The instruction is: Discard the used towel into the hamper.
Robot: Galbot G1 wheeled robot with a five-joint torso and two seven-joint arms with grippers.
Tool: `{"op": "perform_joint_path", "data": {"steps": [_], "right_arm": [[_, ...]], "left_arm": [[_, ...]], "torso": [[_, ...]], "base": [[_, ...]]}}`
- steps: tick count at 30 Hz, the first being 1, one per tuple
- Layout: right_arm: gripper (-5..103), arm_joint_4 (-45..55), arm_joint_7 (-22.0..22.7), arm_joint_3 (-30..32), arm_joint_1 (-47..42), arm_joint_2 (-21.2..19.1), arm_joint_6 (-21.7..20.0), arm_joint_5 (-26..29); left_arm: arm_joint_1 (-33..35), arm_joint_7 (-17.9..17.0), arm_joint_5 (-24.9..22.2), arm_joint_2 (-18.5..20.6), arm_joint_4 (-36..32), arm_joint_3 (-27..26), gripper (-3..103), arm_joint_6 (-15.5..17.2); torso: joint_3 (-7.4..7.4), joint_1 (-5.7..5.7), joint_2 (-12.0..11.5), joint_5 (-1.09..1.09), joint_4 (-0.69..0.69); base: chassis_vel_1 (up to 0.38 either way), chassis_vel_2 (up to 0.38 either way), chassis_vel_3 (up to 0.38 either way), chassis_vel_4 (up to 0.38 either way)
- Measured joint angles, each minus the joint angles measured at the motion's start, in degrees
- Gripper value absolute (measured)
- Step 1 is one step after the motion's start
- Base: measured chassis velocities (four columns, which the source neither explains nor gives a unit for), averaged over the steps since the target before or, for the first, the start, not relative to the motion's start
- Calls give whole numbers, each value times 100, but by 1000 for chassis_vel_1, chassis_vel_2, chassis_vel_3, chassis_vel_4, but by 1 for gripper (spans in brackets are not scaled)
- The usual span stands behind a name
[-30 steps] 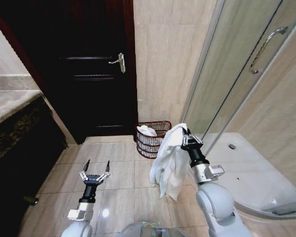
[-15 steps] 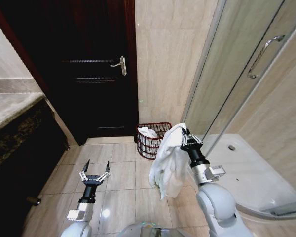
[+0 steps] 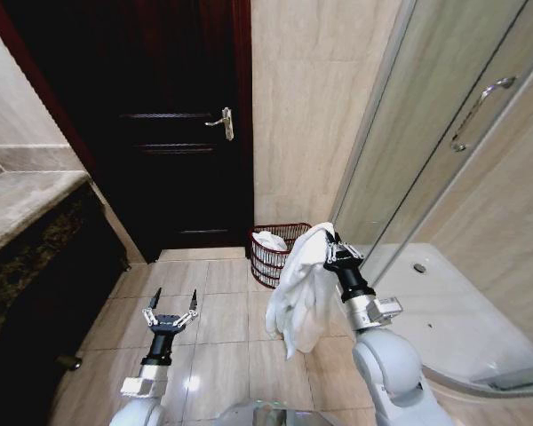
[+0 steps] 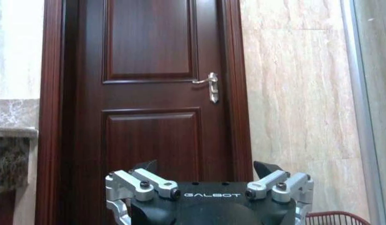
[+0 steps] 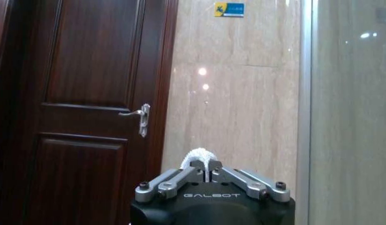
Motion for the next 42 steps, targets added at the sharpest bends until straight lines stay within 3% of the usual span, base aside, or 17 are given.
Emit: {"op": "perform_joint_path", "data": {"steps": [17, 35, 42], "right_arm": [[2, -92, 169, -128, 35, 42, 126, 157], [2, -178, 2, -91, 63, 89, 165, 125], [2, -220, -44, -83, 61, 130, 196, 127]], "left_arm": [[-10, -3, -8, 15, 52, 11, 100, -26], [-21, 8, -9, 27, 80, 19, 100, -42], [-35, 89, -126, 26, 126, 59, 100, -226]], "torso": [[230, 160, 391, -1, 0], [457, 337, 795, 0, 0], [538, 396, 934, 0, 0]], "base": [[56, 59, -62, -60], [0, 0, 0, 0], [0, 0, 0, 0]]}}
